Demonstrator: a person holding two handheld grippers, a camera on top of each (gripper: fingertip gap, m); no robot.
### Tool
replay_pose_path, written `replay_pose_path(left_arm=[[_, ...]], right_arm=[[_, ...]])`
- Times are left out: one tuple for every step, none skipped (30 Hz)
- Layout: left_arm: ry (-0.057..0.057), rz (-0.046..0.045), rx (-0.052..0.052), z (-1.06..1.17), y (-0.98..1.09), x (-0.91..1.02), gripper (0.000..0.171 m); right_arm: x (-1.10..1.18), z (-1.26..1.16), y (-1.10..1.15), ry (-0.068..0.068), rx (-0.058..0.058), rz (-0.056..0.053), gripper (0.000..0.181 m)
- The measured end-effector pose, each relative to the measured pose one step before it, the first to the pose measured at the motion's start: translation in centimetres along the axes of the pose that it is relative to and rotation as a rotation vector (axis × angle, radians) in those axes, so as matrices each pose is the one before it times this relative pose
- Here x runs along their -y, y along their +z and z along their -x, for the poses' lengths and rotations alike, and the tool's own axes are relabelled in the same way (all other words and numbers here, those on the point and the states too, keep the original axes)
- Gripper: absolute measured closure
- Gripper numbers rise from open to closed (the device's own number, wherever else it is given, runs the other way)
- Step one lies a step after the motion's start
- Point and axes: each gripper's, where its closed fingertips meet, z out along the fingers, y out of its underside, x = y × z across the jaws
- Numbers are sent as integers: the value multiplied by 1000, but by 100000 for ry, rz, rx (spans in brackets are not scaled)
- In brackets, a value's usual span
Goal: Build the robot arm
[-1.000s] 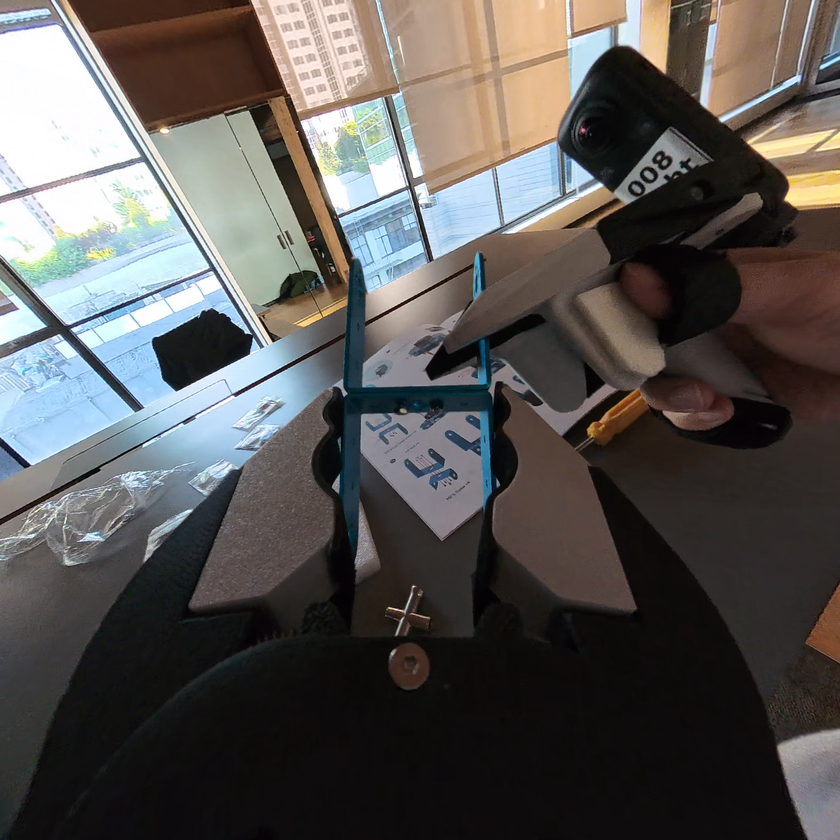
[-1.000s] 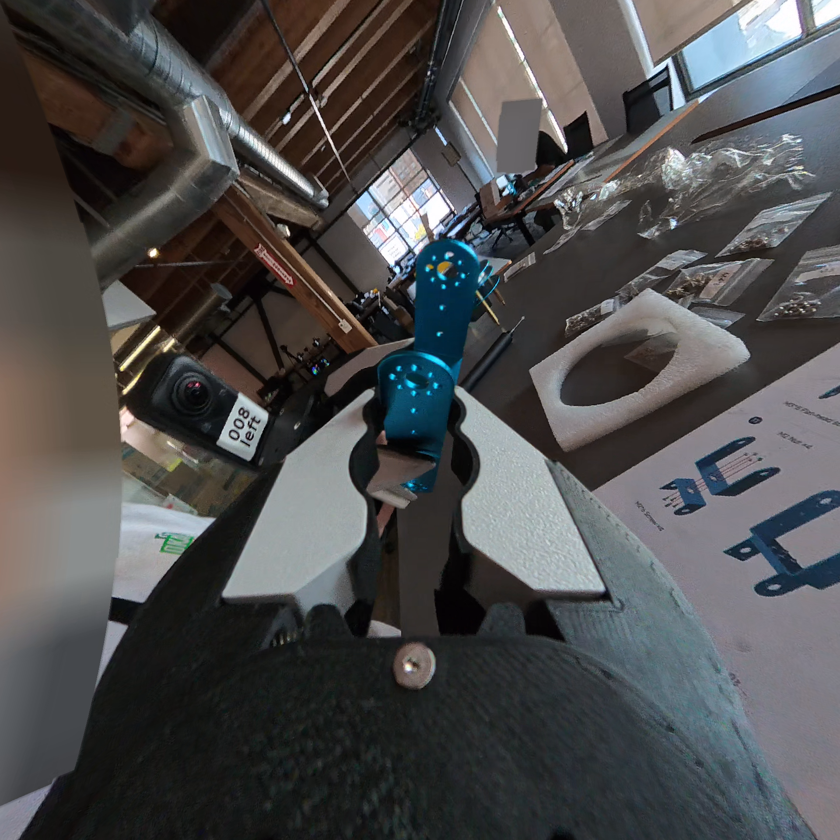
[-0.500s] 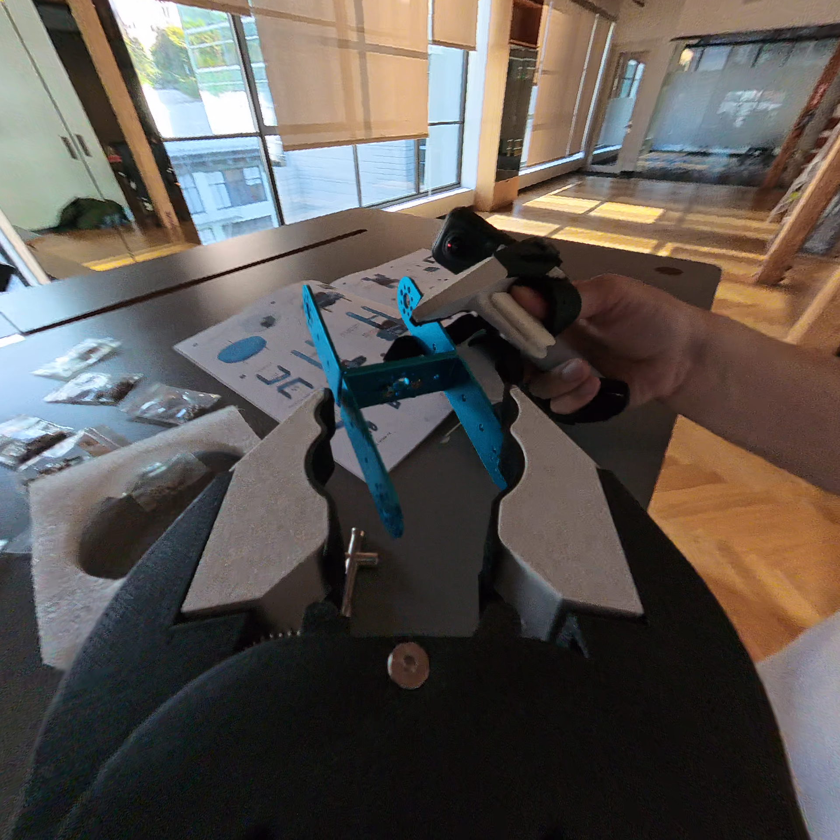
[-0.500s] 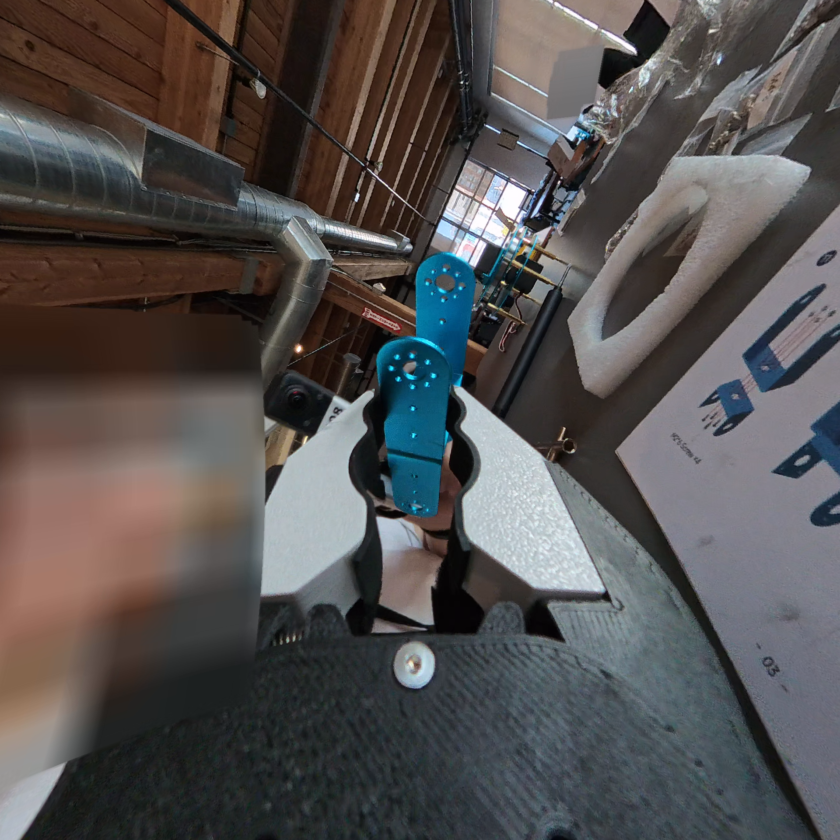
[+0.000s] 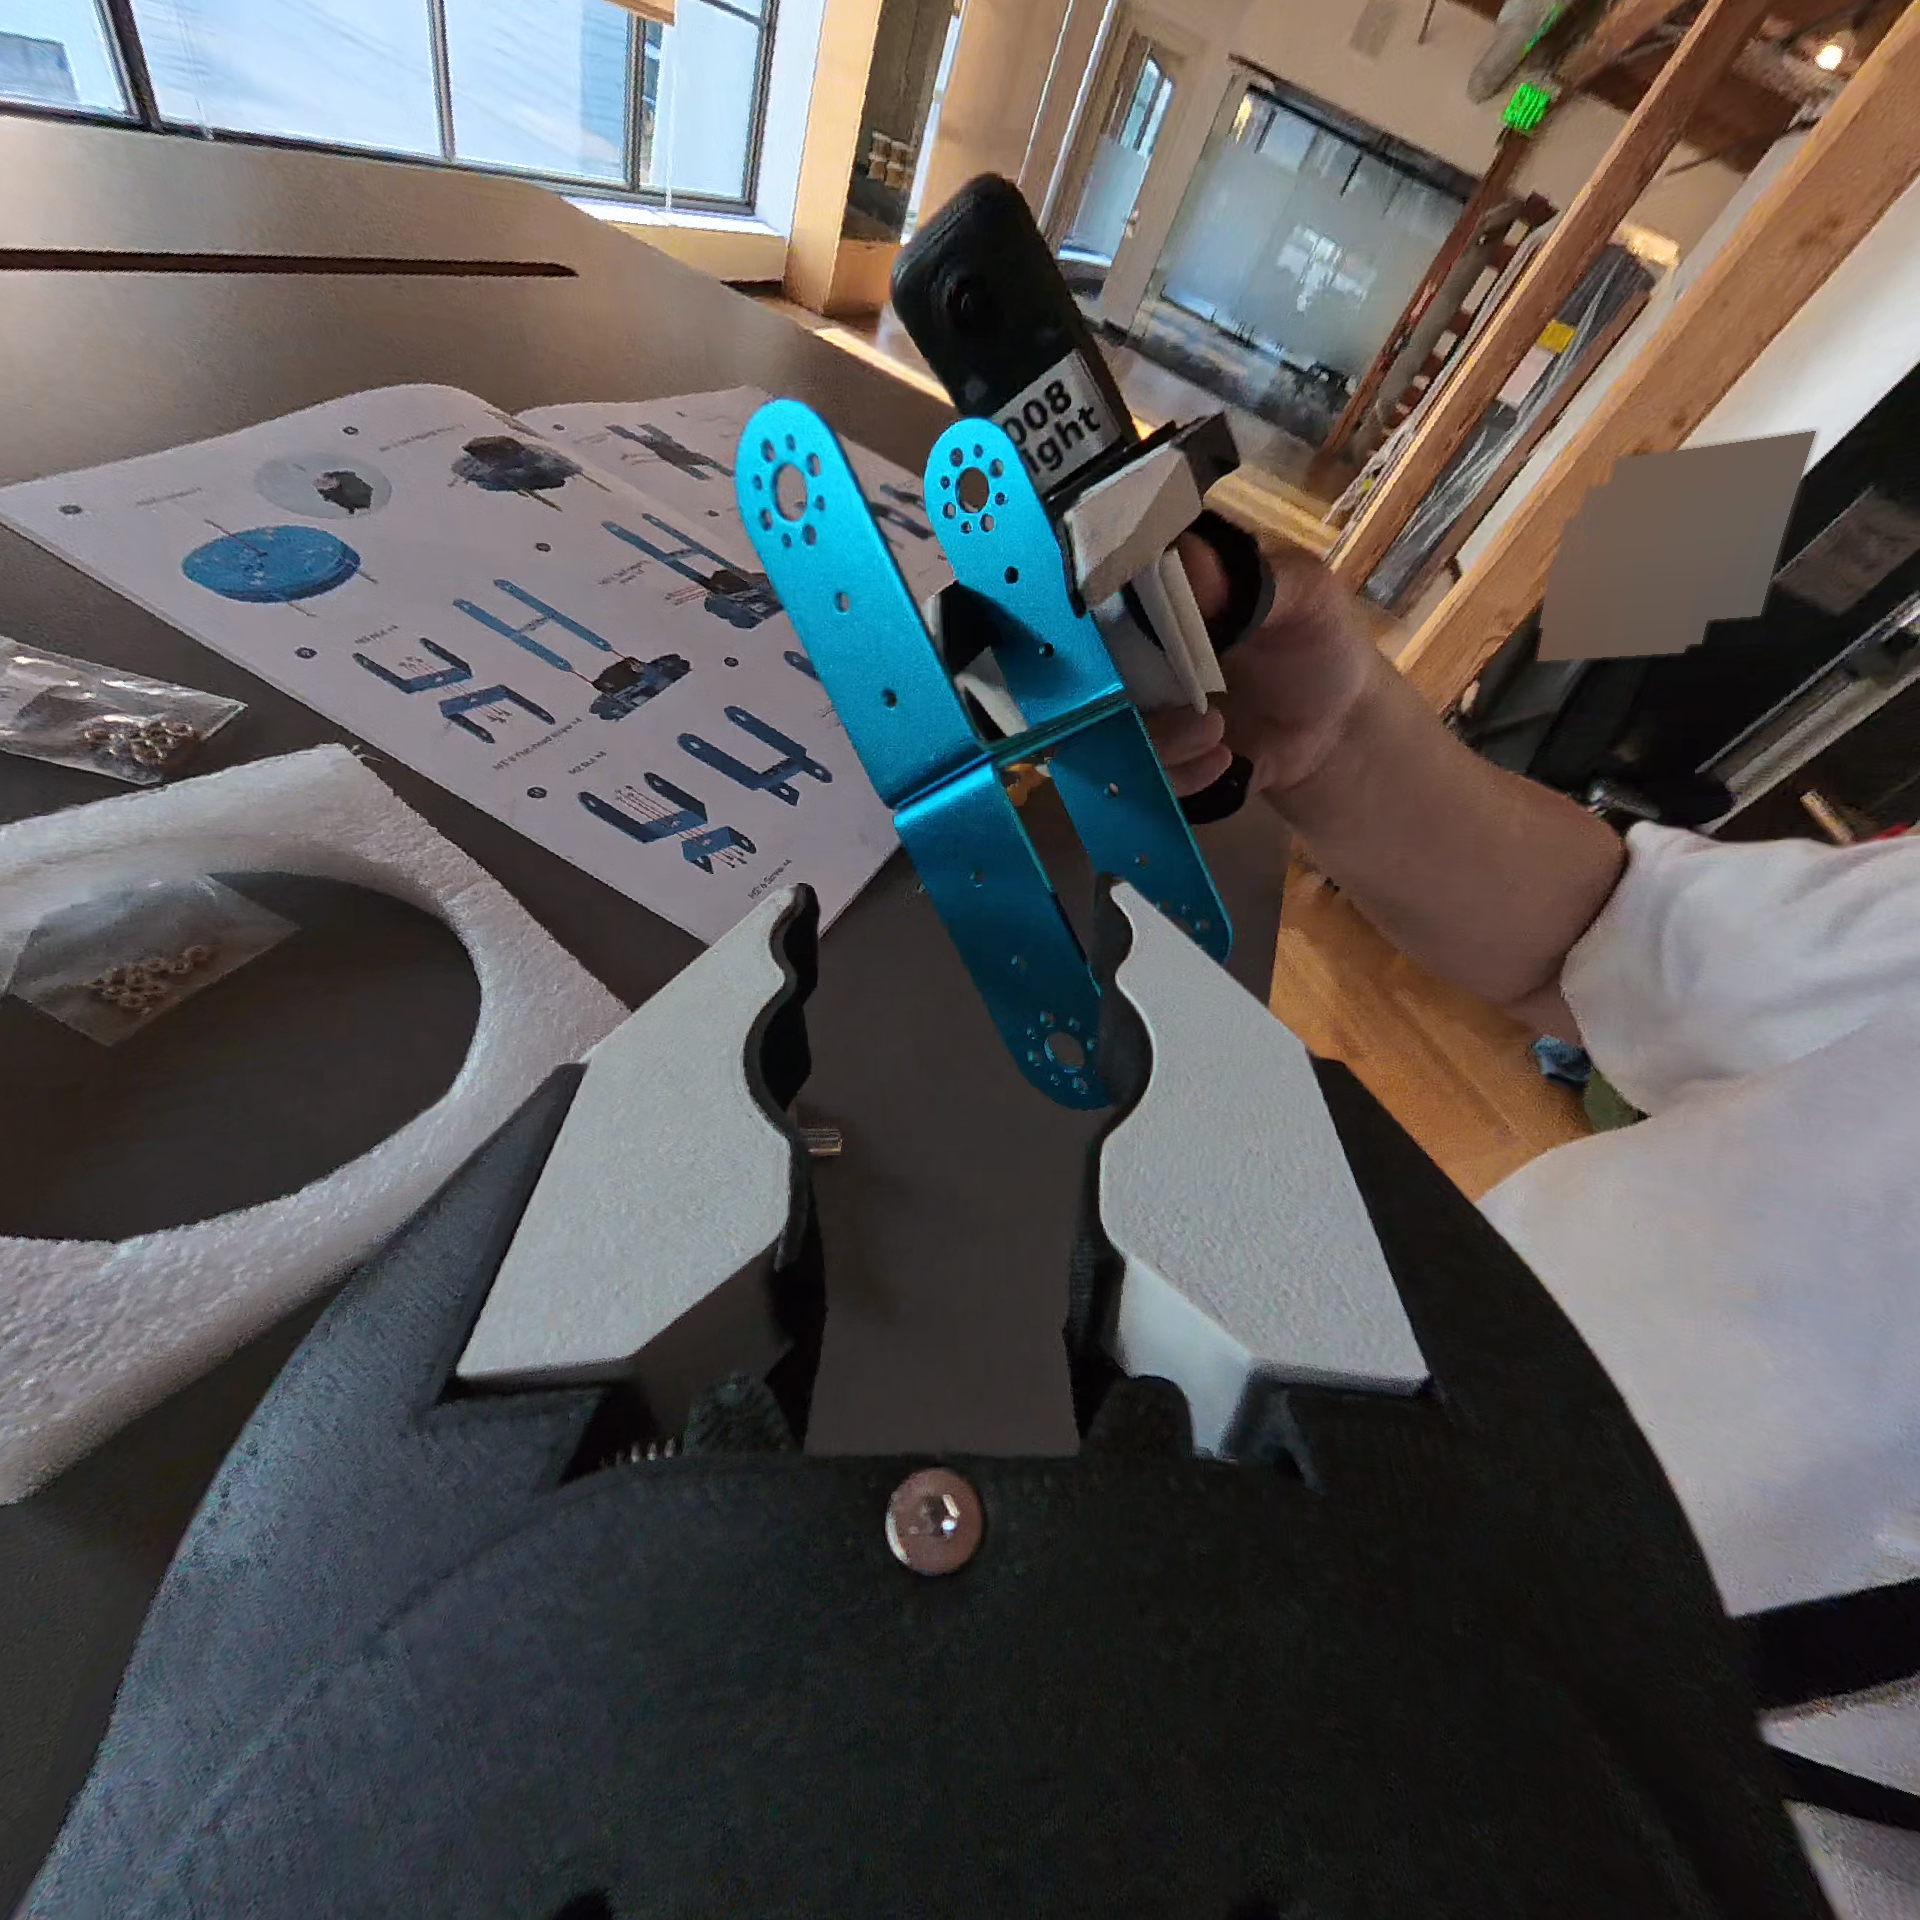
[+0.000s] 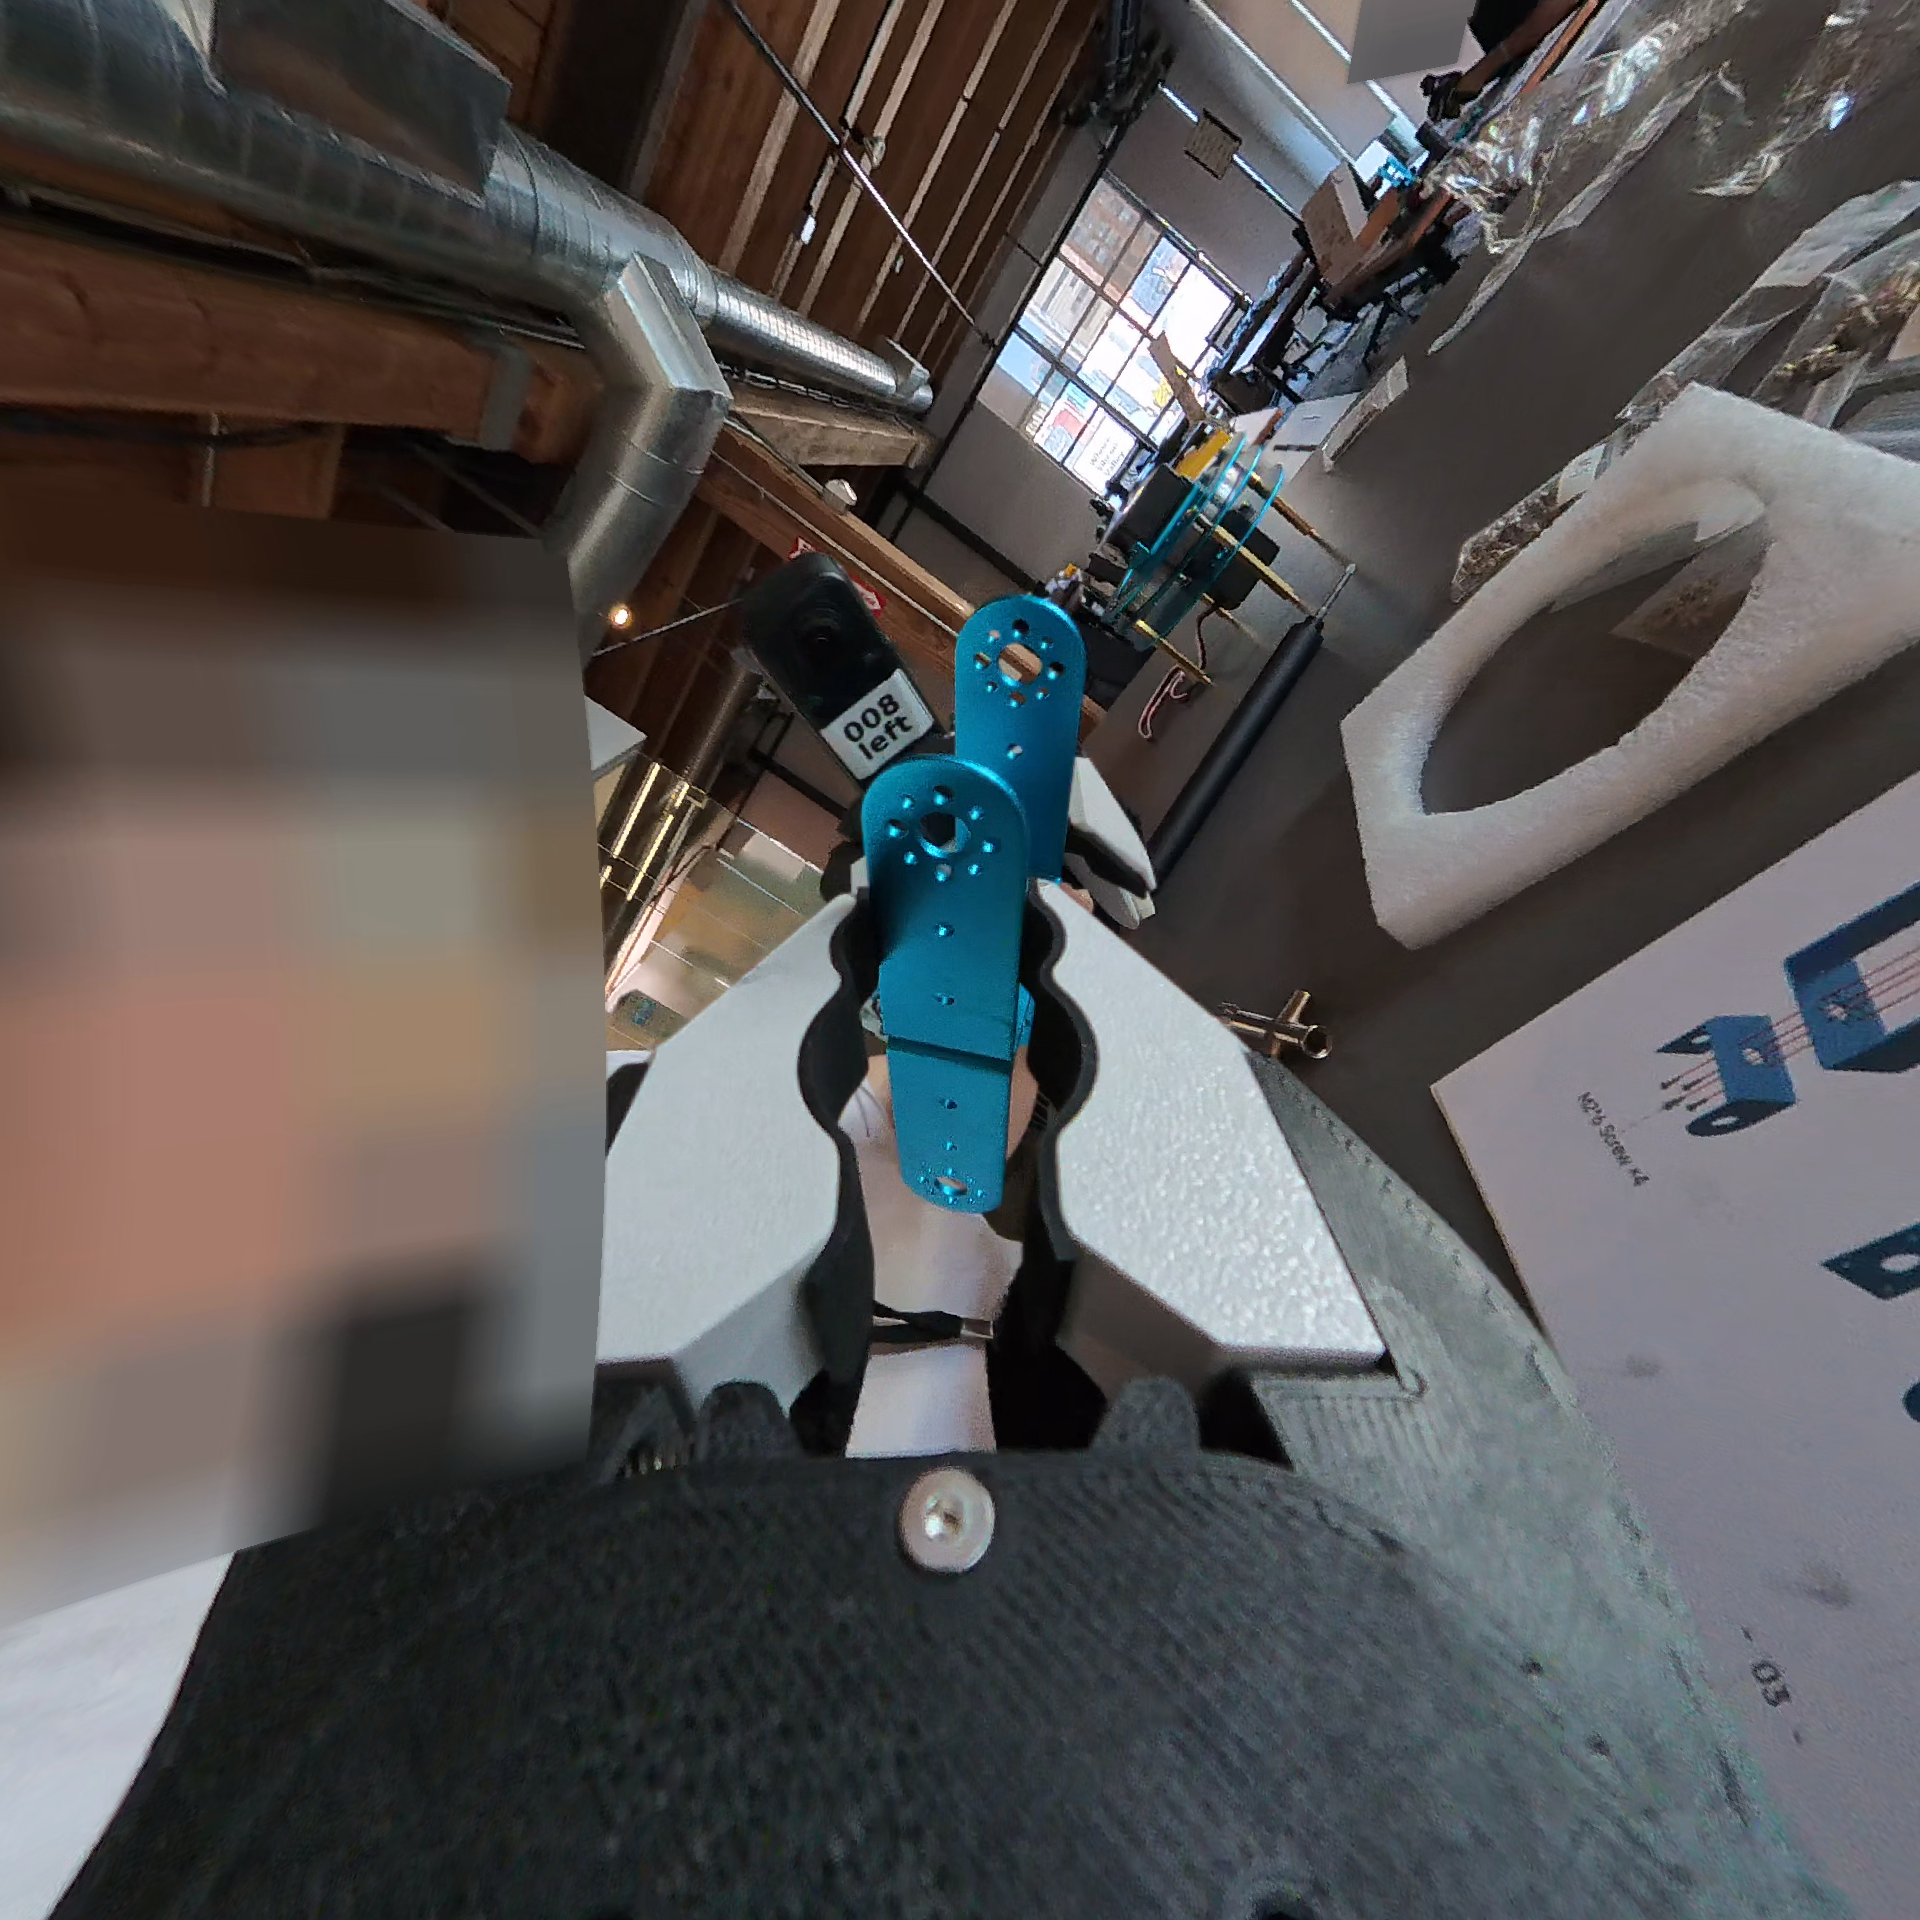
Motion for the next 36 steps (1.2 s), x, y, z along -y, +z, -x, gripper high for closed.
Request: replay_pose_path(left_arm=[[2191, 1579, 1556, 49, 253, -4, 122], [2421, 1414, 1787, 66, 216, 23, 127], [2713, 1458, 1311, -5, 188, -37, 135], [2433, 1771, 1982, 118, 173, -122, 140], [2353, 1789, 3373, 325, 190, -169, 142], [3184, 1892, 3581, 307, 189, -222, 144], [4072, 2104, 4044, 336, 180, -253, 147], [4682, 1731, 5677, 527, 160, -186, 148], [4983, 962, 6139, 560, 102, -86, 151], [4746, 575, 5073, 393, 79, -57, 156], [3893, 658, 4120, 298, 94, -57, 158], [2806, 434, 3107, 199, 111, -57, 160], [1760, -94, 2079, 138, 121, -29, 160], [717, -589, 1225, 94, 131, -14, 161], [-650, -1123, 396, 60, 124, 9, 161], [-2054, -1627, -582, -16, 91, 61, 162], [-2806, -1469, -1217, -60, 63, 43, 161], [-2614, -1080, -1413, -62, 12, 44, 159], [-2182, -700, -777, 15, -35, 51, 159], [-1635, -326, -266, 46, -36, 23, 159], [-829, 96, -61, 10, -13, -23, 158], [-149, 306, 98, 8, 31, -67, 155], [60, 775, -124, -74, 80, -128, 149], [-77, 1042, -661, -136, 87, -188, 147], [-417, 533, -843, -129, 54, -105, 147], [-819, -1320, -138, 33, -60, 170, 149], [-999, -2583, 233, 161, -197, 378, 151], [-1173, -1453, 72, 202, -194, 264, 152], [-1354, -454, -462, 146, -125, 133, 150], [-1393, -64, -981, 47, -54, 44, 145], [-966, 643, -1173, -24, -22, -74, 141], [-342, 729, -1088, -67, -11, -120, 140], [146, 527, -575, -67, -8, -116, 137], [638, 428, 0, -32, -7, -94, 135], [900, 243, 5, -85, 2, -47, 135], [581, 117, -209, -124, 5, -20, 136]], right_arm=[[40, -45, 105, -712, -606, 476, 155], [40, -32, 112, -1188, -482, 201, 155], [-20, -66, 118, -1426, -672, 510, 156], [-89, -125, 112, -1638, -947, 816, 155], [-95, -181, 91, -1481, -1274, 763, 155], [-53, -200, 74, -1100, -1397, 227, 155], [-12, -249, 61, -706, -1740, -218, 155], [-36, -300, 43, -544, -2183, -146, 156], [-57, -259, 63, -775, -2092, -32, 156], [-38, -177, 64, -835, -1729, -232, 156], [-43, -147, 46, -556, -1615, -133, 156], [3, -87, 44, -613, -1299, -68, 156], [34, -44, 22, -948, -1134, -87, 156], [23, -54, 6, -1114, -1293, 243, 156], [29, -46, -5, -1001, -1283, 221, 156], [21, -21, 6, -781, -1117, 190, 156], [16, 19, 35, -350, -875, 224, 156], [53, 5, 25, -627, -899, -124, 156], [25, 54, 55, -737, -554, 158, 156], [35, 58, 85, -670, -577, -13, 156], [81, 17, 85, -623, -875, -322, 156], [80, 52, 99, -670, -677, -266, 156], [141, 181, 99, -129, 310, -582, 156], [194, 8, 69, 641, -423, -832, 156], [236, 57, 51, 506, 188, -1061, 156], [109, 43, 95, 243, 334, -167, 156], [-22, 80, 125, -88, 558, 604, 156], [128, 156, 92, -52, 875, -646, 156], [146, 61, 50, -120, -5, -842, 156], [111, 118, 70, -686, 25, -625, 156], [40, 126, 99, -999, -72, -301, 156], [-16, 87, 115, -858, -421, 33, 156], [-37, 92, 133, -896, -346, 28, 156], [-7, 89, 123, -643, -111, -122, 156], [-47, 58, 117, -193, 91, 192, 156], [-25, 63, 109, 147, 334, -5, 156]])
